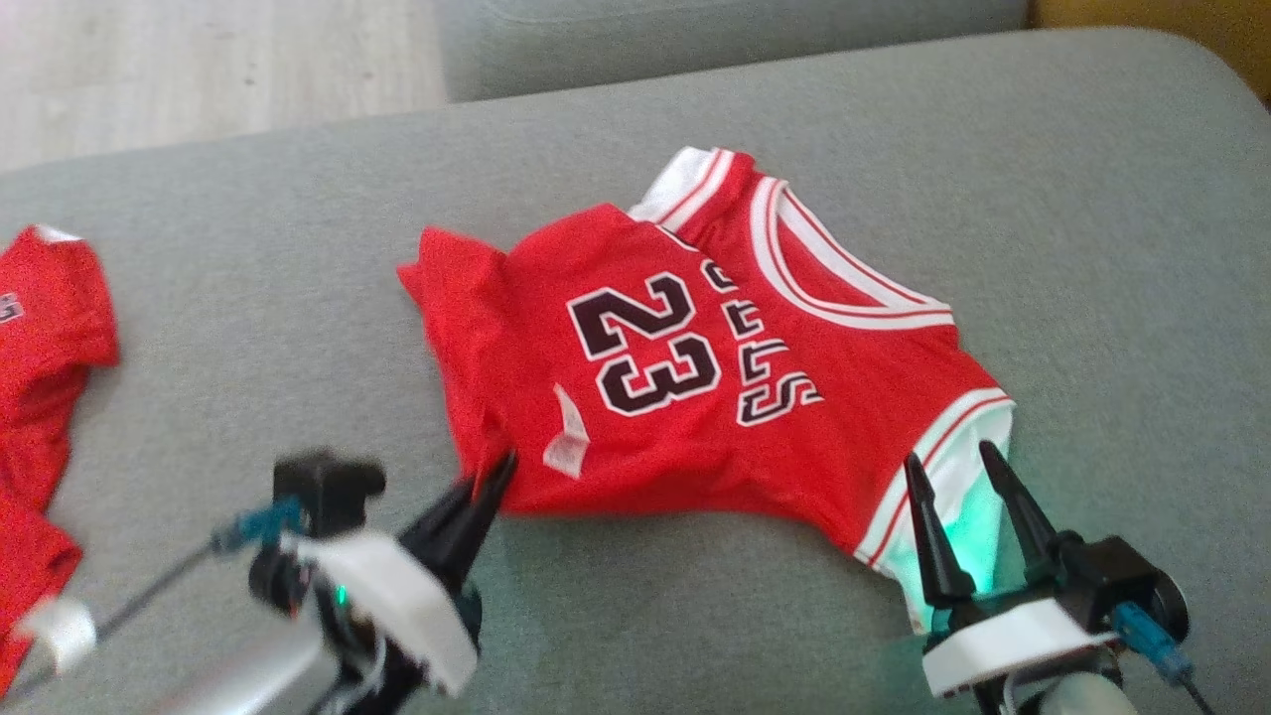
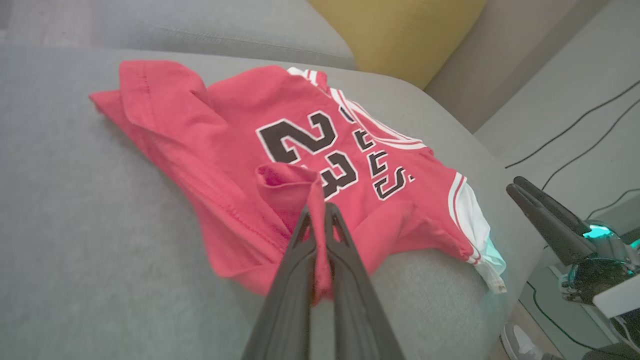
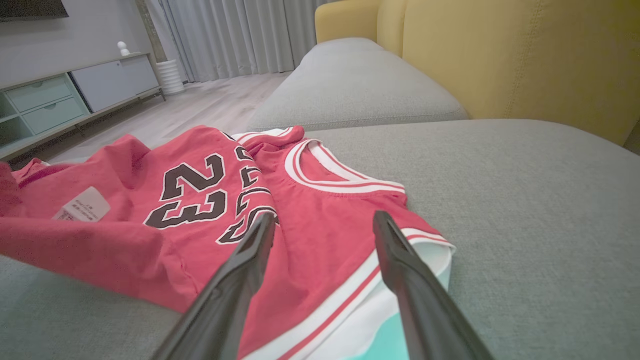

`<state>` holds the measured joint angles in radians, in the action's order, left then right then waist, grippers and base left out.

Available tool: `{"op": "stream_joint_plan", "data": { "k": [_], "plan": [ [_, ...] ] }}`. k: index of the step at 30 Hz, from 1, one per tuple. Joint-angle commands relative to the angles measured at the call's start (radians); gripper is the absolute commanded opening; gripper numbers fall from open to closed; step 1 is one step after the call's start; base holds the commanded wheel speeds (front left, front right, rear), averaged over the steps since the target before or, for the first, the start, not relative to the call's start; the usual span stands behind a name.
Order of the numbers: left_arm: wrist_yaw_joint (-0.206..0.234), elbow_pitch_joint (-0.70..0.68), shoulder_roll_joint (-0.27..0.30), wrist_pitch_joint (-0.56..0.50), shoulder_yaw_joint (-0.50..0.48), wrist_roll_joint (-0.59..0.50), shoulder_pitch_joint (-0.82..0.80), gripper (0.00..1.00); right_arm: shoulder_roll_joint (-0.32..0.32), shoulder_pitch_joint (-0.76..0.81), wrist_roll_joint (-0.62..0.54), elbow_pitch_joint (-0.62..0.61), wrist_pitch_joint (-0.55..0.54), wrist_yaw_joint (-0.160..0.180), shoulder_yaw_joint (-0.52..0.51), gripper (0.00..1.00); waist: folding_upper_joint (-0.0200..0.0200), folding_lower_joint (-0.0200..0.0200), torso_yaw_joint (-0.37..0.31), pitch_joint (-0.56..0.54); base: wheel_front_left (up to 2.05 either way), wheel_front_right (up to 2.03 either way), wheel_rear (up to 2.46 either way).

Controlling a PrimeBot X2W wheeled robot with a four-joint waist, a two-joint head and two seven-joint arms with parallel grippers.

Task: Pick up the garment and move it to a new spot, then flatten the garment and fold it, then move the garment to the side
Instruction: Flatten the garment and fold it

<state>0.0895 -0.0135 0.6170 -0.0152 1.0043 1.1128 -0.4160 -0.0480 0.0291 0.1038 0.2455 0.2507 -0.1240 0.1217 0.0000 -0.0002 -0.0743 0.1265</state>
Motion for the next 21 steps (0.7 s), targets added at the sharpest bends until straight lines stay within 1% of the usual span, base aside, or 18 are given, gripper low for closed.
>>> {"op": "stream_joint_plan", "data": {
  "k": [1, 2, 3, 6, 9, 11, 12, 14, 15, 16, 18, 19, 20, 21],
  "plan": [
    [0.009, -0.029, 0.033, 0.053, -0.052, 0.015, 0.020, 0.00, -0.002, 0.003, -0.008, -0.027, 0.011, -0.007, 0.014, 1.00, 0.0000, 0.0002, 0.030, -0.027, 0.00, 0.00, 0.00],
    [0.011, -0.025, 0.030, 0.076, -0.051, 0.021, 0.049, 0.00, -0.002, 0.008, -0.012, -0.026, 0.011, -0.007, 0.013, 1.00, 0.0000, 0.0002, 0.034, -0.031, 0.00, 0.00, 0.00],
    [0.011, -0.025, 0.030, 0.076, -0.051, 0.021, 0.049, 0.00, -0.002, 0.008, -0.012, -0.026, 0.011, -0.007, 0.013, 1.00, 0.0000, 0.0002, 0.034, -0.031, 0.00, 0.00, 0.00],
    [0.001, 0.000, 0.008, 0.141, -0.046, 0.044, 0.129, 0.00, -0.002, 0.023, -0.019, -0.024, 0.011, -0.007, 0.008, 1.00, 0.0000, 0.0002, 0.042, -0.044, 0.00, 0.00, 0.00],
    [-0.013, 0.038, -0.016, 0.201, -0.046, 0.062, 0.196, 0.00, -0.003, 0.036, -0.026, -0.022, 0.011, -0.007, 0.005, 1.00, 0.0000, 0.0002, 0.042, -0.057, 0.00, 0.00, 0.00],
    [-0.029, 0.062, -0.032, 0.223, -0.043, 0.076, 0.236, 0.00, -0.006, 0.044, -0.029, -0.022, 0.011, -0.007, -0.001, 1.00, 0.0000, 0.0002, 0.041, -0.066, 0.00, 0.00, 0.00],
    [-0.038, 0.074, -0.040, 0.231, -0.043, 0.086, 0.256, 0.02, -0.007, 0.049, -0.029, -0.022, 0.011, -0.007, -0.003, 1.00, 0.0000, 0.0002, 0.042, -0.071, 0.00, 0.00, 0.00],
    [-0.052, 0.101, -0.044, 0.242, -0.033, 0.079, 0.284, 0.27, -0.009, 0.057, -0.030, -0.022, 0.011, -0.007, -0.007, 1.00, 0.0000, 0.0002, 0.040, -0.078, 0.00, 0.00, 0.00],
    [-0.058, 0.115, -0.047, 0.247, -0.031, 0.078, 0.297, 0.37, -0.010, 0.060, -0.031, -0.022, 0.011, -0.007, -0.009, 1.00, 0.0000, 0.0002, 0.040, -0.081, 0.00, 0.00, 0.00],
    [-0.062, 0.128, -0.051, 0.252, -0.035, 0.081, 0.309, 0.44, -0.010, 0.063, -0.031, -0.023, 0.011, -0.007, -0.012, 1.00, 0.0000, 0.0002, 0.040, -0.084, 0.00, 0.00, 0.00],
    [-0.067, 0.156, -0.058, 0.260, -0.048, 0.090, 0.332, 0.65, -0.010, 0.071, -0.032, -0.022, 0.011, -0.007, -0.015, 1.00, 0.0000, 0.0002, 0.039, -0.094, 0.00, 0.00, 0.00],
    [-0.065, 0.171, -0.057, 0.262, -0.052, 0.088, 0.341, 0.88, -0.010, 0.074, -0.033, -0.022, 0.011, -0.007, -0.014, 1.00, 0.0000, 0.0002, 0.038, -0.098, 0.00, 0.00, 0.00],
    [-0.058, 0.187, -0.056, 0.264, -0.055, 0.090, 0.351, 1.00, -0.010, 0.077, -0.033, -0.022, 0.011, -0.007, -0.013, 1.00, 0.0000, 0.0002, 0.036, -0.101, 0.00, 0.00, 0.00],
    [-0.052, 0.202, -0.052, 0.261, -0.052, 0.090, 0.359, 1.00, -0.009, 0.078, -0.033, -0.023, 0.011, -0.007, -0.013, 1.00, 0.0000, 0.0002, 0.034, -0.104, 0.00, 0.00, 0.00]
  ]
}}
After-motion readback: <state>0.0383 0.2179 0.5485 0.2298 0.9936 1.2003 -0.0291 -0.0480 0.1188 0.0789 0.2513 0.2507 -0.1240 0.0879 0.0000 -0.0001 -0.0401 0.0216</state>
